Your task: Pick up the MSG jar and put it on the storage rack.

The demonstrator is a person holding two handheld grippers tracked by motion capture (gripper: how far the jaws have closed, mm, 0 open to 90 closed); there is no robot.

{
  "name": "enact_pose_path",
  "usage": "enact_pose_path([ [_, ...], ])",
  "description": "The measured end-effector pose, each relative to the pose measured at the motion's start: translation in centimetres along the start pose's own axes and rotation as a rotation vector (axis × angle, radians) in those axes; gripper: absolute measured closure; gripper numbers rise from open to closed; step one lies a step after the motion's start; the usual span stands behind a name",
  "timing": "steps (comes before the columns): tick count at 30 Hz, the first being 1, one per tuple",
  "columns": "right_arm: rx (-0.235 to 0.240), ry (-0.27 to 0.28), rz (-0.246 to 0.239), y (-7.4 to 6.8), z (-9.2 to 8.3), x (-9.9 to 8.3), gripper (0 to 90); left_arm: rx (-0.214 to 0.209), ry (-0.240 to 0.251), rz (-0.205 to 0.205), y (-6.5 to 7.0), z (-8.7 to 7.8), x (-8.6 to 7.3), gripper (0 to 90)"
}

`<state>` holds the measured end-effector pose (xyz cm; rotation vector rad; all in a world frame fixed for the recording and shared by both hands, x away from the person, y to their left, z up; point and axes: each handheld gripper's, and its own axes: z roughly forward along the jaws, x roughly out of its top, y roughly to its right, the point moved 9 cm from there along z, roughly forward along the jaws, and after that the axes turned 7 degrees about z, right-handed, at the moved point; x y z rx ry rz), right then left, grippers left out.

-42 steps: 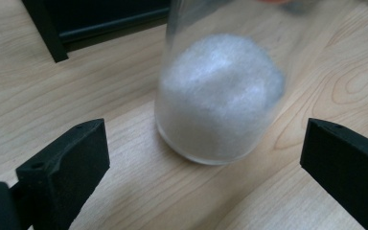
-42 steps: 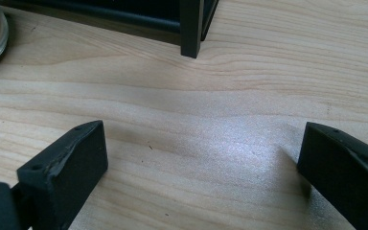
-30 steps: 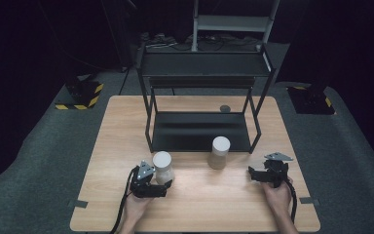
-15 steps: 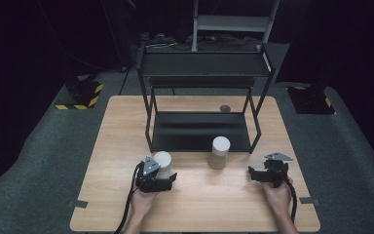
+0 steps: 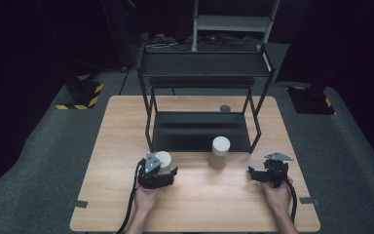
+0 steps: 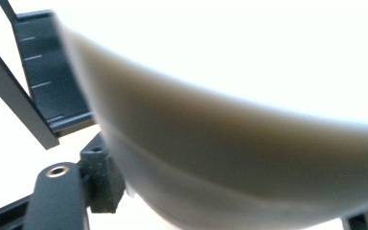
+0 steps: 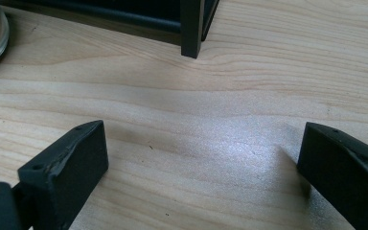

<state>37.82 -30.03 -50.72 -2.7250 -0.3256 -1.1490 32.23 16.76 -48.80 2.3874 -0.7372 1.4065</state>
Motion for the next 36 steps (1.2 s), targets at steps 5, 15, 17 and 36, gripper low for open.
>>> enact_pose_path([
  [5, 0.000, 0.000, 0.000, 0.0, 0.0, 0.0, 2.7, 0.012, 0.009, 0.003, 0.1, -0.1, 0.0, 31.8],
  [15, 0.000, 0.000, 0.000, 0.0, 0.0, 0.0, 2.7, 0.027, 0.016, 0.022, 0.4, -0.1, 0.0, 32.8],
  [17, 0.000, 0.000, 0.000, 0.0, 0.0, 0.0, 2.7, 0.023, 0.013, 0.026, 0.4, -0.1, 0.1, 32.9],
  [36, 0.000, 0.000, 0.000, 0.0, 0.0, 0.0, 2.7, -0.021, 0.006, 0.041, -0.1, -1.6, 3.3, 33.2],
])
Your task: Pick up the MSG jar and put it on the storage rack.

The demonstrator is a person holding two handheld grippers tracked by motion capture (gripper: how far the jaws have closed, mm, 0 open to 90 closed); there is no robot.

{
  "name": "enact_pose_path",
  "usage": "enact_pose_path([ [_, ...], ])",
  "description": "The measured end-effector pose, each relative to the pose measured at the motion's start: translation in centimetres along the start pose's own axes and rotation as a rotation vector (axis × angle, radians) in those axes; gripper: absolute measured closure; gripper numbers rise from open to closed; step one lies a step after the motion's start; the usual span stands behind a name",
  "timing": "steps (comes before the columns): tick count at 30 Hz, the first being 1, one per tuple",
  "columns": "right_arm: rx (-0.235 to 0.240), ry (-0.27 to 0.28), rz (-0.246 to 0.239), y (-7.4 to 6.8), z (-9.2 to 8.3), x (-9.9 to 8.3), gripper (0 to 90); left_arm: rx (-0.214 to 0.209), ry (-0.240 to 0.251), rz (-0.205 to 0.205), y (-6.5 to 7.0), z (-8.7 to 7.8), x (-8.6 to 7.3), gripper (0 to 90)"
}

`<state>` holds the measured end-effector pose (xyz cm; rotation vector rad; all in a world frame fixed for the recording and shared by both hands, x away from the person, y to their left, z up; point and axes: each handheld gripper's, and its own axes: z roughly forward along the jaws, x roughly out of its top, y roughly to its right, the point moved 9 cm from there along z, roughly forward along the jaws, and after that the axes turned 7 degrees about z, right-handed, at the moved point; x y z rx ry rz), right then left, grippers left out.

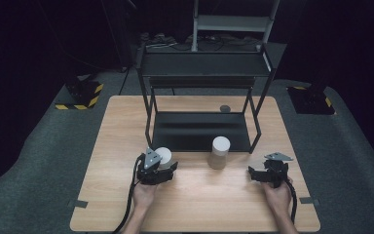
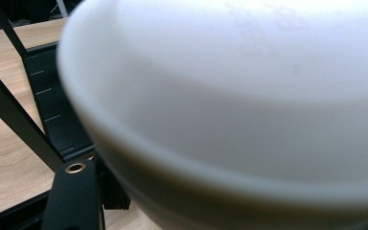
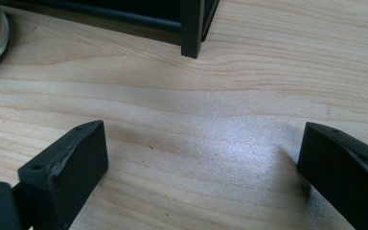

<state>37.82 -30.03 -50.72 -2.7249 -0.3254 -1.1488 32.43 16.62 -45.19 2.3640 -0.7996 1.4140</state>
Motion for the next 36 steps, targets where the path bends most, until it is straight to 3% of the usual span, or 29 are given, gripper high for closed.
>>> enact_pose_path([
  [19, 0.000, 0.000, 0.000, 0.0, 0.0, 0.0, 2.8, -0.077, -0.013, -0.021, -1.8, -1.8, 4.9, 33.5],
  [36, 0.000, 0.000, 0.000, 0.0, 0.0, 0.0, 2.8, -0.108, -0.027, 0.044, -2.6, -4.0, 11.8, 33.7],
])
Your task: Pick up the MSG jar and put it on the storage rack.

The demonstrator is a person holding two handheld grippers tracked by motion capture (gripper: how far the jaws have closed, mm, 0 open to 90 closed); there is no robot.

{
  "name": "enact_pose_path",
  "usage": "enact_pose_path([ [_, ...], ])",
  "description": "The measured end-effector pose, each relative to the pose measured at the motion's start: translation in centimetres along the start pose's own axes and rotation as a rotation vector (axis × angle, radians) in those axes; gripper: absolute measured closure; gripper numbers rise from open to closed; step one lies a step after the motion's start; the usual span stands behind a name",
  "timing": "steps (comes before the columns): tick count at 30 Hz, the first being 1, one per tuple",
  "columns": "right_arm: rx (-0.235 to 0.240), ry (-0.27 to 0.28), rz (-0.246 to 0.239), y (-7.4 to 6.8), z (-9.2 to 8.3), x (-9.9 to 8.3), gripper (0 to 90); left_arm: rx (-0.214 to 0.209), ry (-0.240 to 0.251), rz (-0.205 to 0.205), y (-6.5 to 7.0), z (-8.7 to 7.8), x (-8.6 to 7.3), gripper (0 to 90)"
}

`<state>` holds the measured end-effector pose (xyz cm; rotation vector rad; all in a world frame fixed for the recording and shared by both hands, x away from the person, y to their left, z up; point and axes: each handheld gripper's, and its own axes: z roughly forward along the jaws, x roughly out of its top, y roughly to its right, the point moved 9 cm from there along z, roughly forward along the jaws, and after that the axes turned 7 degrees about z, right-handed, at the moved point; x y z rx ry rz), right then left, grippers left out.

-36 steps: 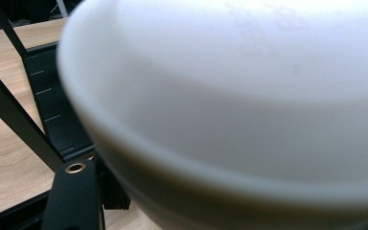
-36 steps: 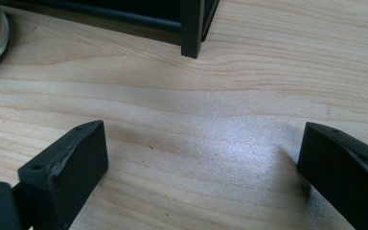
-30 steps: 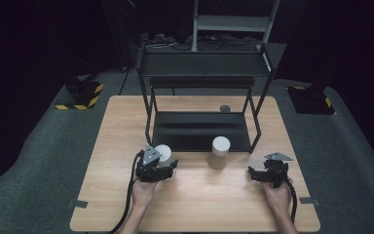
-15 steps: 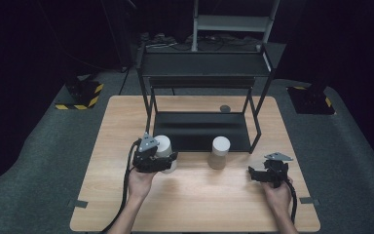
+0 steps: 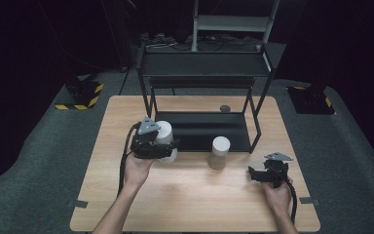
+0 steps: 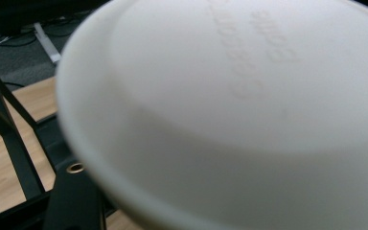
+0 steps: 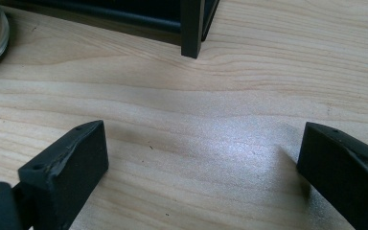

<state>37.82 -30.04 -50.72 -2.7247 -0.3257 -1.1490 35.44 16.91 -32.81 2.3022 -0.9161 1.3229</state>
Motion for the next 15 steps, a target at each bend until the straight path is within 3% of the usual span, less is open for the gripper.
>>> enact_pose_path([
  [15, 0.000, 0.000, 0.000, 0.0, 0.0, 0.0, 2.8, -0.006, 0.011, 0.023, -1.0, -1.8, 6.1, 33.9],
])
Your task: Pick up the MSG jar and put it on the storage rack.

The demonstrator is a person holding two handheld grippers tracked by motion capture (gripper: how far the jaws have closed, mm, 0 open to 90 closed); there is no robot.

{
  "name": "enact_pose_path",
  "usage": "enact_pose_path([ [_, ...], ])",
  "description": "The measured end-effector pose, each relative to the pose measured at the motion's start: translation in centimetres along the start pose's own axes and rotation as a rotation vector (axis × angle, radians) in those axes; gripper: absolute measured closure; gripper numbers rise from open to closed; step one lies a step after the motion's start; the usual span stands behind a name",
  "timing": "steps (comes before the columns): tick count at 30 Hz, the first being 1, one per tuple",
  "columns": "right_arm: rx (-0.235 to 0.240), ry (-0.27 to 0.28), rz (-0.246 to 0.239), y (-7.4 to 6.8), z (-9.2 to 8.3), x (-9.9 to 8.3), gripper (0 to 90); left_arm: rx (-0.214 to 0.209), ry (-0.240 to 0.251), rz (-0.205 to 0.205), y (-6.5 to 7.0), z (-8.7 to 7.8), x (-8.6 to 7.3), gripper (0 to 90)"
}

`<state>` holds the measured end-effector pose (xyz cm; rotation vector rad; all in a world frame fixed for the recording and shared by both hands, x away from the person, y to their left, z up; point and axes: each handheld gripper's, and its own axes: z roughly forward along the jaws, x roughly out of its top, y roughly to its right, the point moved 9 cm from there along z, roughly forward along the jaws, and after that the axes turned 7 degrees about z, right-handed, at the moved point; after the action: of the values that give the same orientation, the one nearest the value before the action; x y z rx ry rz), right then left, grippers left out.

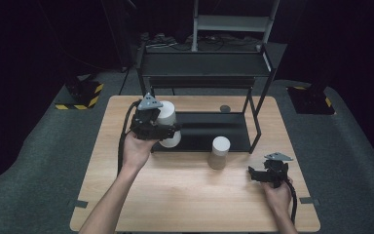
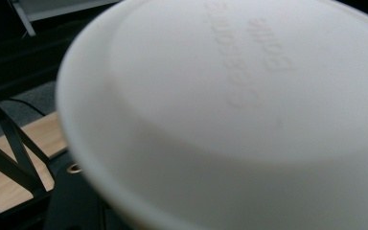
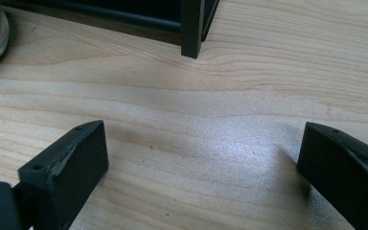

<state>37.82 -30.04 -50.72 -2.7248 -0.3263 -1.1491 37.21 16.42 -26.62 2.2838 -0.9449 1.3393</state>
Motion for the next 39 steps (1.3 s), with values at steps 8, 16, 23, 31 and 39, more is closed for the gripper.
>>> enact_pose_path([
  [8, 0.000, 0.000, 0.000, 0.0, 0.0, 0.0, 2.8, 0.010, -0.002, 0.006, -0.8, -1.0, 4.4, 34.0],
  [16, 0.000, 0.000, 0.001, 0.0, 0.0, 0.0, 2.8, 0.025, -0.036, 0.028, -1.5, -1.4, 8.4, 34.1],
  [23, 0.000, -0.001, 0.001, 0.0, 0.0, 0.0, 2.8, 0.033, -0.044, 0.019, -2.2, -1.3, 12.3, 34.2],
  [31, 0.000, -0.001, 0.003, 0.0, 0.0, 0.0, 2.8, 0.091, -0.044, 0.013, -2.1, 0.0, 15.2, 34.3],
  [39, -0.001, -0.001, 0.002, 0.0, 0.0, 0.0, 2.8, 0.132, -0.066, -0.017, -2.8, 2.9, 17.9, 34.4],
])
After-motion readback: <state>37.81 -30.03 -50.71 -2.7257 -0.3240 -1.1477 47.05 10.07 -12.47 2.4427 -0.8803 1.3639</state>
